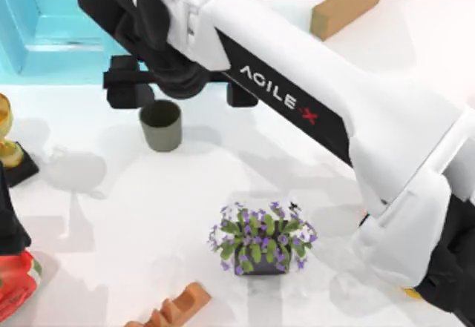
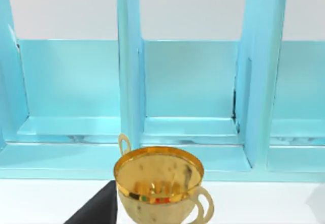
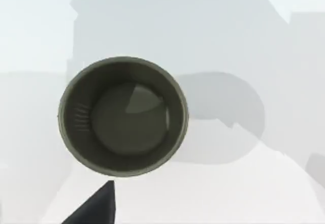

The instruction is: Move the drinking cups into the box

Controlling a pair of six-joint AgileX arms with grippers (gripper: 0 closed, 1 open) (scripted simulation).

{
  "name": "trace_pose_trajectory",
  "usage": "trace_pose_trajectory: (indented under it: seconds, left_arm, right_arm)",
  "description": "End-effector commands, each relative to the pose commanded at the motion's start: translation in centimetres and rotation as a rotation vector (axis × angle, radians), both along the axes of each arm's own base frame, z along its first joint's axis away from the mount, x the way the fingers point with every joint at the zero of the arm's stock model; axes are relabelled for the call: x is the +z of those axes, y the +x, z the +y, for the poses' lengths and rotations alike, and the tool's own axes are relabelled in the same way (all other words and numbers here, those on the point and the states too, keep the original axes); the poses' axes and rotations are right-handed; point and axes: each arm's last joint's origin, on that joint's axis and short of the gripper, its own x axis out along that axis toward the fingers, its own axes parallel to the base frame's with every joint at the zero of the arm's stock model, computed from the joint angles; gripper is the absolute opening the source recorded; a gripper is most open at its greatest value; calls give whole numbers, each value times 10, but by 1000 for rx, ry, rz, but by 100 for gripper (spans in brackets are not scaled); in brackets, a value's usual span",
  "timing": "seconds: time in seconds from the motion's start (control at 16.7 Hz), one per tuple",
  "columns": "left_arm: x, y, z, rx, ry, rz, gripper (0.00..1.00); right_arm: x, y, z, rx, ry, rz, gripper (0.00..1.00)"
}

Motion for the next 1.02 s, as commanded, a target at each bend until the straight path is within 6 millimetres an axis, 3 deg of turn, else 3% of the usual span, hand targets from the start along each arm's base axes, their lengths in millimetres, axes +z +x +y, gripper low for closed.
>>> trace_pose_trajectory:
  seconds: [0.12,0.48,0.84,1.02]
  left_arm:
    - [0,0,0,0,0,0,100]
    - [0,0,0,0,0,0,100]
    - [0,0,0,0,0,0,100]
    - [0,0,0,0,0,0,100]
  right_arm:
    - [-5,-10,14,1,22,-19,100]
    - [-12,-6,14,0,21,-16,100]
    - [-80,30,15,0,22,-19,100]
    - [-92,36,14,1,22,-20,100]
